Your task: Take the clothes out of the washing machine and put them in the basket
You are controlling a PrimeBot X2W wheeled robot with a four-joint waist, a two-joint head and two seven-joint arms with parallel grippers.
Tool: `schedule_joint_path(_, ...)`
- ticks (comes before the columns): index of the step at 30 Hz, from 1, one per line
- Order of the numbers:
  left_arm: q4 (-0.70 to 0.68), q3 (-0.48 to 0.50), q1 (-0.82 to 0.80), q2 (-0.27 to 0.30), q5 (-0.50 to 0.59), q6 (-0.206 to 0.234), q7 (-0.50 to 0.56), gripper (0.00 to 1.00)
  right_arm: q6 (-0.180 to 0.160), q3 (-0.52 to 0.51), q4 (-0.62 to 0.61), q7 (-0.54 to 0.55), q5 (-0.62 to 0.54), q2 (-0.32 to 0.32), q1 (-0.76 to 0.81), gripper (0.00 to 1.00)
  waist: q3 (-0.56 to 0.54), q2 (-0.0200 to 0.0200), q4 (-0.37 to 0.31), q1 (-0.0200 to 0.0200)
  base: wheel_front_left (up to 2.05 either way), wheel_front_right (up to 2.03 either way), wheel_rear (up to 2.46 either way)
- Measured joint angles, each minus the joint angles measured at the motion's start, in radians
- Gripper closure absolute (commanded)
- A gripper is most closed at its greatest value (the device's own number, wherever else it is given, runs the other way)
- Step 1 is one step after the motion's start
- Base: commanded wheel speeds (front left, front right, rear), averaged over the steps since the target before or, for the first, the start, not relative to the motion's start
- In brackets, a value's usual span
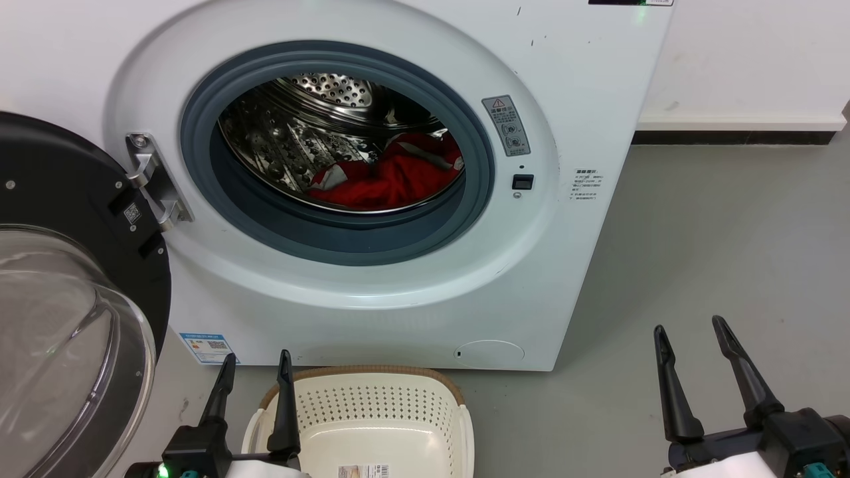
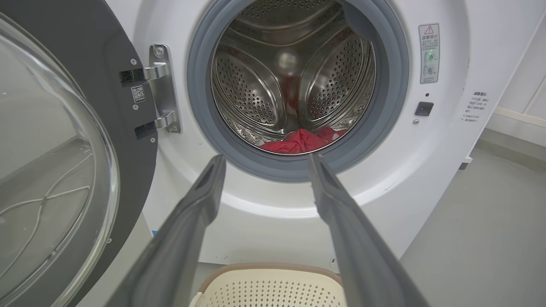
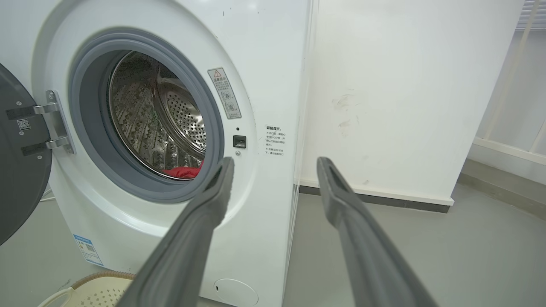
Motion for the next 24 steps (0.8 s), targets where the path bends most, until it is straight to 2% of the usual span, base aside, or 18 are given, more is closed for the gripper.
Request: schedule_joint_path(24, 0.022, 0.003, -0.006, 0.0, -0.004, 0.0, 0.0, 0.0, 0.0, -0.002, 0.01, 0.0, 0.011, 0.0, 0.001, 0.0, 0.002, 0.0, -0.002, 0.0, 0.0, 0.0, 0.0)
